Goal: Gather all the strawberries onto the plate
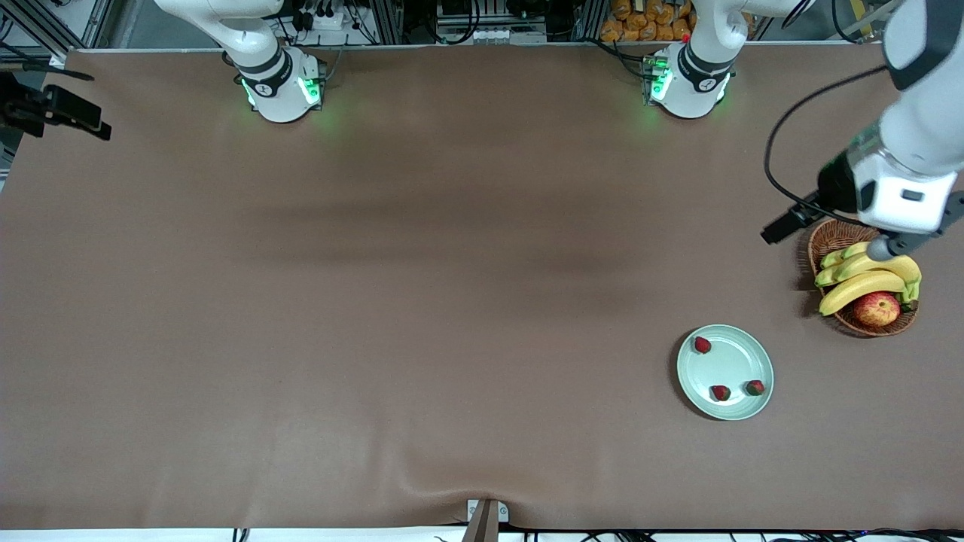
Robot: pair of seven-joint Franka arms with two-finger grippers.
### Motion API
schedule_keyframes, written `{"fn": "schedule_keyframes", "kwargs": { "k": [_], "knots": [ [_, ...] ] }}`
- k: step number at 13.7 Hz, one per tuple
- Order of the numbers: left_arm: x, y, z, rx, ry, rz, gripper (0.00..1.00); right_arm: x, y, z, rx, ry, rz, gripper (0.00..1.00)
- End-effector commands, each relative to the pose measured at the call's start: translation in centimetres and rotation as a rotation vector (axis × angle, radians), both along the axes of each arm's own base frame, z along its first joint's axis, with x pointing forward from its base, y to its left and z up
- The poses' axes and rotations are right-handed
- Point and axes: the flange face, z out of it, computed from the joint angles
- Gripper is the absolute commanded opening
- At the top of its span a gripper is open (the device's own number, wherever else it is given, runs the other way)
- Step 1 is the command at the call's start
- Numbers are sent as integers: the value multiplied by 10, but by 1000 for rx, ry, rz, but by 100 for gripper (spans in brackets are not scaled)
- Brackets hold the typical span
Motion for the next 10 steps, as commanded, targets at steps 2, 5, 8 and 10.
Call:
{"fn": "schedule_keyframes", "kwargs": {
  "k": [2,5,8,10],
  "knots": [
    [-24,-25,15,68,-2,-131,100,9,2,-7,-13,9,6,100],
    [-38,-18,25,72,45,-302,100,10,-2,-7,-12,7,-2,100],
    [-42,8,43,59,70,-417,100,16,-1,-19,-10,27,0,100],
    [-44,10,53,40,75,-496,100,20,-3,-24,-10,32,-3,100]
  ]
}}
